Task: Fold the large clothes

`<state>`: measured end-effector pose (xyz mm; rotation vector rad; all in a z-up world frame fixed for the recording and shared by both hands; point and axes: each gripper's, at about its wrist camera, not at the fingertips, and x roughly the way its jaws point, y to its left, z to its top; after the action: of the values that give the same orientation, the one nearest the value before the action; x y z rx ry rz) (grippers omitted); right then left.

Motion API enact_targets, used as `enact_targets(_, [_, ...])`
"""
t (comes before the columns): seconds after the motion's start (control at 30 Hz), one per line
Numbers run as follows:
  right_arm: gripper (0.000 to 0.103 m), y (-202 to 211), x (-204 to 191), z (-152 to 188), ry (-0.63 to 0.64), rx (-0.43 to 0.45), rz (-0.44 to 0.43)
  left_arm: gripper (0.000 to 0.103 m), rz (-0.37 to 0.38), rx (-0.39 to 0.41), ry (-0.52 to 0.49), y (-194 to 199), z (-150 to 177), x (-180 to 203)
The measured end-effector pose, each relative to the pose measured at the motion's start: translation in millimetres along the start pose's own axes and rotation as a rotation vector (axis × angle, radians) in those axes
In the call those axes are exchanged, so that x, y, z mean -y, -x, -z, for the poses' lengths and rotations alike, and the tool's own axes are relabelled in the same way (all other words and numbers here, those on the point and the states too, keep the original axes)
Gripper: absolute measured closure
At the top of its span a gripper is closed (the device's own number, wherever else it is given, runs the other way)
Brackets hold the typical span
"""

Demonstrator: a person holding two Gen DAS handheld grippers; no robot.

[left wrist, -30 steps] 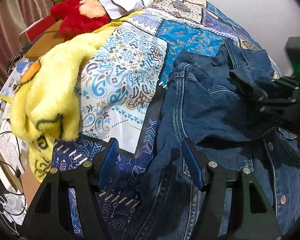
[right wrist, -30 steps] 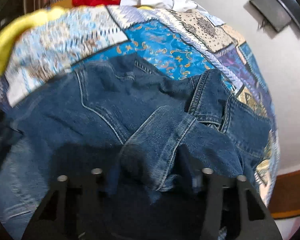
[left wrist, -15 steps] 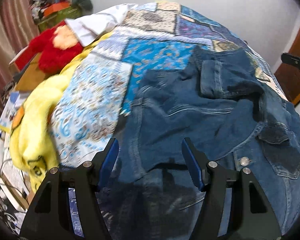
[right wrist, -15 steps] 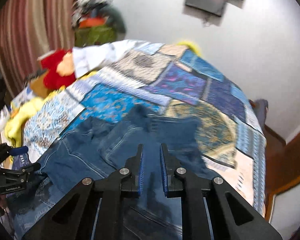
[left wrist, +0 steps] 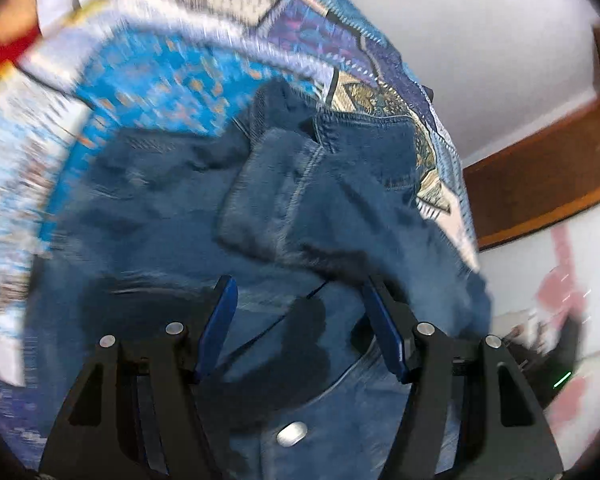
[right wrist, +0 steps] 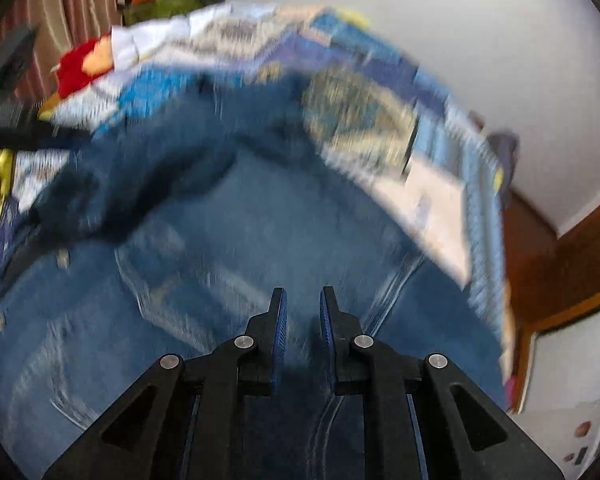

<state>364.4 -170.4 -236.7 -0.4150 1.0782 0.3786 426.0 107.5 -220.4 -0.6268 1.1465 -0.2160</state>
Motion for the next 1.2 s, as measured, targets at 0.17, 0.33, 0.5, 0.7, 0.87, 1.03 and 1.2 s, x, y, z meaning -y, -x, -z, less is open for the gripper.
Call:
enact_targets(0.17, [0.09,-15.8,5.6,13.4,0.019,0.002,0.033,0.038,0.041,-0.071,0.123,-47.1,-20.1,-8.6])
enact_targets(0.33, [0.09,-24.2,10.3,15.8,0.054,-0.003,0.127,0.043,-0.043,-0.042,0.107,-66.0,-34.4,-5.2])
enact_targets(0.5, [0.09,-24.3,8.7,15.0,0.066,0.002,0.141,0.08,-0.181,0.006,0.013,-72.8,-40.8,14.6])
enact_targets(0.7, [0.09,-13.3,21.7,12.4,-0.033,-0.001,0.064,0.089,-0.344,0.199,-0.351,-26.6,-20.7,108.4])
enact_targets(0.87, [0.09,20.4,62.1,21.4,-0.217,0.046,-0.049,0.09,-0.276,0.294,-0.575,9.4,8.2,192.9])
enact_targets(1.03, [0.09,60.3,85.1,38.3,-0.286,0.107,-0.052,0.09,-0.179,0.191,-0.697,-12.4,55.5,246.6])
enact_targets(1.2, [0.09,84.7,85.8,51.9,-0.284,0.132,-0.058,0.082,-0.174,-0.058,-0.772,-64.5,102.8,252.9])
